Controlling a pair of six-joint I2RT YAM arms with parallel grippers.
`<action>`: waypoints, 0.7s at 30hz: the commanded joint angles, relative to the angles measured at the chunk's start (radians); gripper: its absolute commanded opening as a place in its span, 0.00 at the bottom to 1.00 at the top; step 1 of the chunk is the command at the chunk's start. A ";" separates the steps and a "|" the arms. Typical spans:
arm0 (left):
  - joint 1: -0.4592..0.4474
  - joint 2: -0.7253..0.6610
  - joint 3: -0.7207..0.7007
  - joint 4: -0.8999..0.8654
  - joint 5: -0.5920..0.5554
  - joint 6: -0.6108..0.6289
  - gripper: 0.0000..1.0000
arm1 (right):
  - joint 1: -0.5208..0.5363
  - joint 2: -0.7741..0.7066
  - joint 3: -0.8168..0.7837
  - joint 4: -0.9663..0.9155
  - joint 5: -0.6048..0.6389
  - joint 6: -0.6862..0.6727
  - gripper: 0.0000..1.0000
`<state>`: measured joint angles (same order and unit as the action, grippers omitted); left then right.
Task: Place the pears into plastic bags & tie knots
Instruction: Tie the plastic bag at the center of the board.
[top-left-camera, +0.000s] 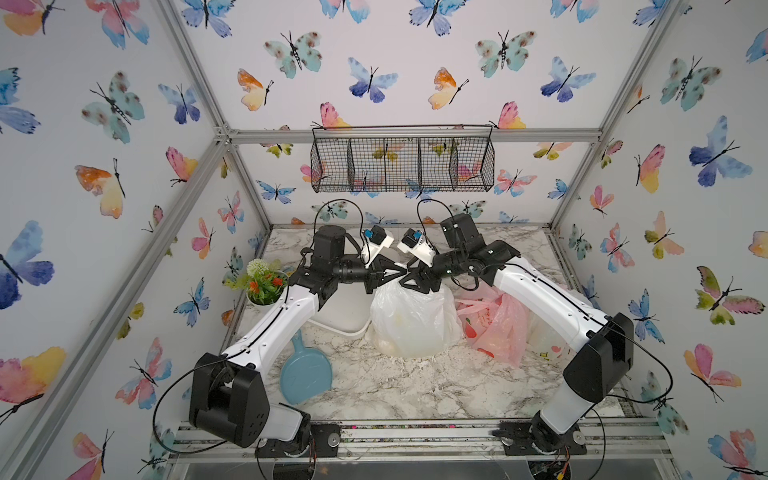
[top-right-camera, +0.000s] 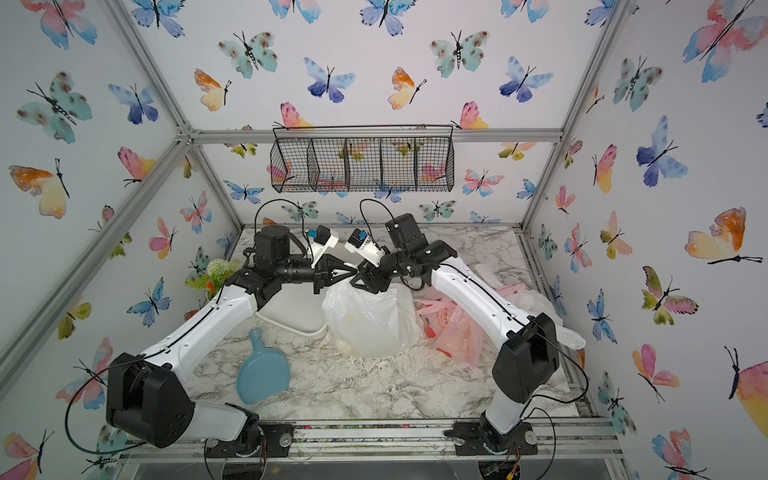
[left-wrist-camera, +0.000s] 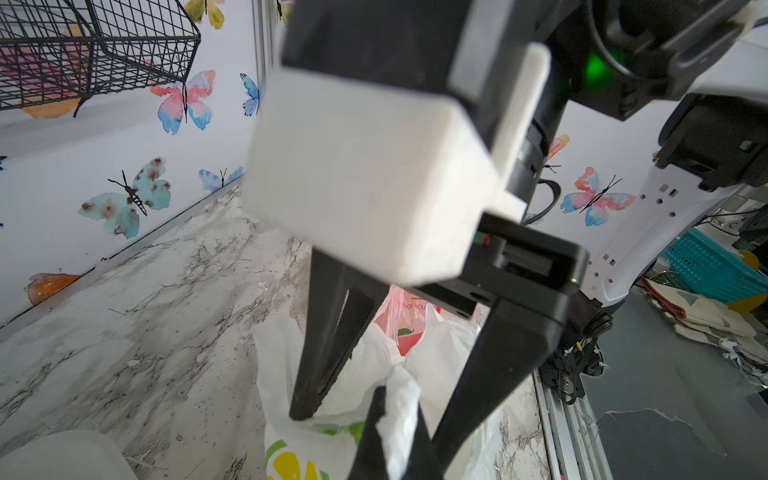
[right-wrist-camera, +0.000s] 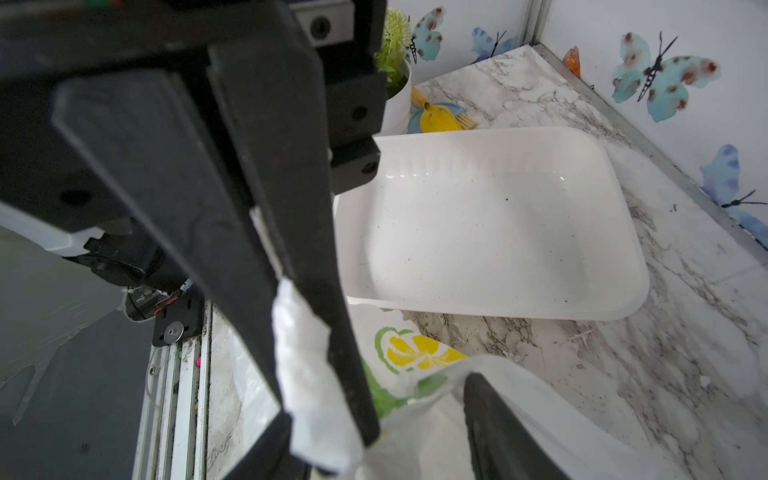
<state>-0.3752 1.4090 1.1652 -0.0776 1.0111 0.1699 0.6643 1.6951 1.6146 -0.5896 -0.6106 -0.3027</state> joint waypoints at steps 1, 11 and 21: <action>-0.010 -0.029 0.022 -0.029 0.018 0.026 0.00 | -0.015 -0.013 -0.005 0.014 -0.036 0.013 0.58; -0.010 -0.020 0.030 -0.044 -0.001 0.030 0.00 | -0.032 -0.051 -0.014 -0.024 -0.090 -0.015 0.59; -0.020 -0.019 0.042 -0.042 0.006 0.020 0.00 | -0.032 0.014 0.008 -0.019 -0.068 -0.008 0.47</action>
<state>-0.3847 1.4090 1.1740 -0.1207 1.0058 0.1837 0.6350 1.6897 1.6135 -0.6029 -0.6888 -0.3080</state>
